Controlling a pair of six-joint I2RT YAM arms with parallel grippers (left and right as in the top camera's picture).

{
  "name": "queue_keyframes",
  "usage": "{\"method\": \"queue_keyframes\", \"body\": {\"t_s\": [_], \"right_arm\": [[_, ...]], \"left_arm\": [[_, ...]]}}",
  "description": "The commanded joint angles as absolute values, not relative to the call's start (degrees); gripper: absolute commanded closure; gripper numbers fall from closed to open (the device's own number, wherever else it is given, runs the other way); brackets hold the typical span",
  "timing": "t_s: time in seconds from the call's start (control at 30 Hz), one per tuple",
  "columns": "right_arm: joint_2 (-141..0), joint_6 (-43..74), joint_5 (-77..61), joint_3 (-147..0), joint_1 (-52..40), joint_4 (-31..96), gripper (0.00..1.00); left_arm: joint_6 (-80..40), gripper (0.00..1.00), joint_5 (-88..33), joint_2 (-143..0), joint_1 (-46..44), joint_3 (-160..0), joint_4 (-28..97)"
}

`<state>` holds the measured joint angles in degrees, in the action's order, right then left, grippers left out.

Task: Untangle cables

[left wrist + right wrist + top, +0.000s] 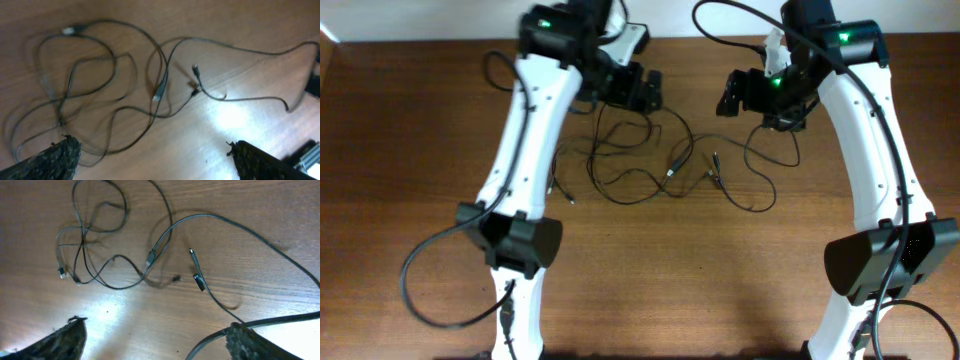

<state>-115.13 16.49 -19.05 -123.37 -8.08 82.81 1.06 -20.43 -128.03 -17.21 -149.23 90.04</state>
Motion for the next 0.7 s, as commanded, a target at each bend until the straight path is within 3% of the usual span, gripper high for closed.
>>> {"method": "queue_keyframes", "body": {"t_s": [0.0, 0.23, 0.4, 0.5, 0.67], "right_arm": [[-114.8, 16.6, -17.3, -123.6, -6.9, 82.6, 0.05], [-114.8, 16.4, -15.6, -123.6, -6.7, 82.4, 0.05], [-114.8, 16.4, -15.6, -123.6, -6.7, 82.4, 0.05], [-114.8, 16.4, -15.6, -123.6, -6.7, 82.5, 0.05], [-114.8, 16.4, -15.6, -123.6, -6.7, 82.4, 0.05]], "left_arm": [[9.4, 0.0, -19.6, -126.6, -15.5, -158.0, 96.7], [7.1, 0.15, -9.6, -126.6, -15.5, -142.2, 93.6], [18.2, 0.16, -13.1, -126.6, -16.4, -119.0, 71.7], [18.3, 0.13, -13.1, -126.6, -17.6, -111.1, 60.1], [20.3, 0.15, -13.1, -126.7, -20.8, -103.4, 50.5]]}}
